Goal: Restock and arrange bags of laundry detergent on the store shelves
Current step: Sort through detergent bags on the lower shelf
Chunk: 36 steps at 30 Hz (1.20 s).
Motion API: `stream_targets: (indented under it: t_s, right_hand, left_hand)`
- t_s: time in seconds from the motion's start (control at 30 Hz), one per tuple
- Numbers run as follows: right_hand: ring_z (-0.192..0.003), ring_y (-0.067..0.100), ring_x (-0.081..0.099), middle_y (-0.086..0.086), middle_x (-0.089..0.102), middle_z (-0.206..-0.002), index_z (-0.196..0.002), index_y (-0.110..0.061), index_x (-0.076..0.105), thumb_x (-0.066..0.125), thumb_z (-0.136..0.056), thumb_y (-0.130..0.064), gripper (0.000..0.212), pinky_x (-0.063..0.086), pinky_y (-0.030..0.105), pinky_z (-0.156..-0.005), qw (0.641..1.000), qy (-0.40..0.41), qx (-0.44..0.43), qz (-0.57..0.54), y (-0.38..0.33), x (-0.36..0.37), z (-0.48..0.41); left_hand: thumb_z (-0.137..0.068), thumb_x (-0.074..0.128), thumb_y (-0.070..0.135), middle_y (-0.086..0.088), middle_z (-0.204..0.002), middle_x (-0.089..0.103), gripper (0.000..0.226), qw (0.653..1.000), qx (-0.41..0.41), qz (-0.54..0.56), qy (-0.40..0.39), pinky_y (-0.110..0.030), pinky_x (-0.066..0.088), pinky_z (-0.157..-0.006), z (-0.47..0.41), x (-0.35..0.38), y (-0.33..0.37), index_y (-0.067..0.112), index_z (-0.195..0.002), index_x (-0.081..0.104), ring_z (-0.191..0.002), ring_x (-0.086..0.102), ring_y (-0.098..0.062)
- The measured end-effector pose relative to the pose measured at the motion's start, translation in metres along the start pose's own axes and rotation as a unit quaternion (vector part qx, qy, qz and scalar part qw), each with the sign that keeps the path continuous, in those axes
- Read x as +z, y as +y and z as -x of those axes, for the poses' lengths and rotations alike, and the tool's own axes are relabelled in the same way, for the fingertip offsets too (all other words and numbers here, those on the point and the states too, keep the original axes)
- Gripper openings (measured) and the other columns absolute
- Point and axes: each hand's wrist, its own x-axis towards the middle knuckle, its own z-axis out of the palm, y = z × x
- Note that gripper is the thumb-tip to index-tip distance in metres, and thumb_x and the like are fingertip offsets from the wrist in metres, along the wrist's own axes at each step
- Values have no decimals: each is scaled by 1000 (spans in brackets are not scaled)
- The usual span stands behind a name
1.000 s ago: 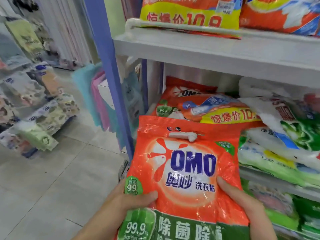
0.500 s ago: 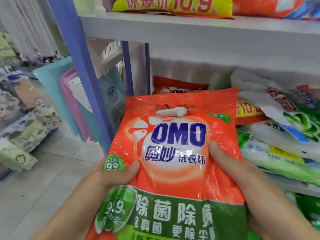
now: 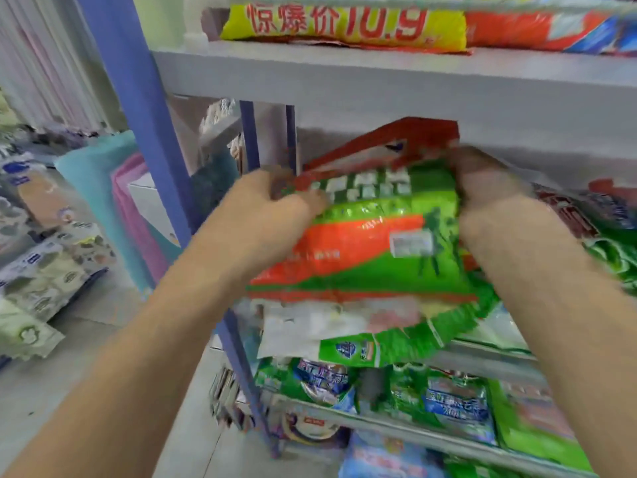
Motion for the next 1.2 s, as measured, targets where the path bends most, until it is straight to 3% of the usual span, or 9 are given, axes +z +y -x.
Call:
stream_targets:
  t_s: [0.1, 0.23, 0.4, 0.57, 0.73, 0.87, 0.97, 1.1, 1.2]
  right_hand:
    - [-77, 30, 74, 20, 69, -82, -88, -2, 68, 54, -93, -7, 16, 63, 34, -69, 998, -25, 31, -51, 3, 30, -19]
    - [-58, 20, 61, 8, 61, -60, -73, -10, 57, 46, -104, -9, 32, 56, 29, -56, 988, -5, 105, 112, 31, 40, -39]
    - [-82, 25, 70, 14, 70, -104, -114, -9, 60, 56, -102, -33, 27, 61, 39, -74, 949, -1, 71, 308, 32, 39, -28]
    - [-119, 17, 59, -8, 69, -124, -117, -32, 71, 59, -95, -51, 32, 40, 23, -90, 739, 42, -182, 647, 23, -6, 50]
    - [-153, 4, 11, -23, 22, -162, -155, -46, 29, 45, -59, -100, 112, 12, 33, -127, 662, -11, -156, 733, 35, -65, 105]
    - [-146, 18, 39, -10, 49, -153, -146, -38, 51, 76, -75, -61, 79, 39, 46, -117, 658, 67, -275, 698, 45, -83, 97]
    - [-129, 22, 57, -6, 67, -133, -131, -30, 68, 73, -71, -26, 61, 53, 47, -98, 666, 121, -326, 660, 45, -75, 92]
    - [-112, 21, 56, 2, 73, -119, -122, -20, 73, 63, -71, -21, 52, 53, 43, -84, 686, 196, -376, 591, 45, -70, 108]
    - [-100, 28, 60, 6, 74, -108, -116, -17, 76, 67, -72, -17, 45, 53, 52, -81, 683, 228, -413, 557, 46, -69, 125]
  left_hand:
    - [-72, 66, 69, 14, -118, 70, 67, 996, 35, -40, -67, -37, 54, -98, 0, 21, -8, 39, -132, 59, -106, 68, -11]
    - [-77, 72, 68, 9, -161, 37, 96, 974, 97, -153, -137, -37, 33, -120, 3, 51, -49, 39, -157, 27, -146, 37, -13]
    - [-84, 69, 62, 8, -164, 30, 87, 978, 108, -175, -34, -44, 28, -122, 1, 55, -80, 52, -155, 20, -151, 28, -21]
    - [-96, 54, 56, 6, -163, 31, 69, 978, 81, -189, -28, -44, 28, -119, 1, 58, -79, 52, -155, 19, -149, 31, -24]
    - [-99, 48, 56, 6, -163, 31, 64, 977, 72, -200, -26, -45, 32, -114, 5, 62, -72, 51, -156, 19, -146, 34, -26]
    - [-93, 39, 67, 1, -159, 38, 68, 972, 78, -223, -11, -52, 41, -110, 4, 69, -62, 47, -156, 22, -141, 42, -35]
    - [-92, 42, 67, 0, -160, 36, 71, 975, 50, -215, -13, -57, 38, -112, 7, 74, -59, 47, -156, 20, -142, 39, -37]
    - [-93, 45, 67, 3, -167, 21, 75, 976, 22, -211, -55, -53, 31, -118, 16, 69, -53, 49, -158, 10, -151, 27, -34]
    - [-86, 37, 77, 16, -145, 53, 58, 990, -41, -127, -46, -44, 41, -106, 48, 64, -25, 53, -137, 51, -137, 46, -22]
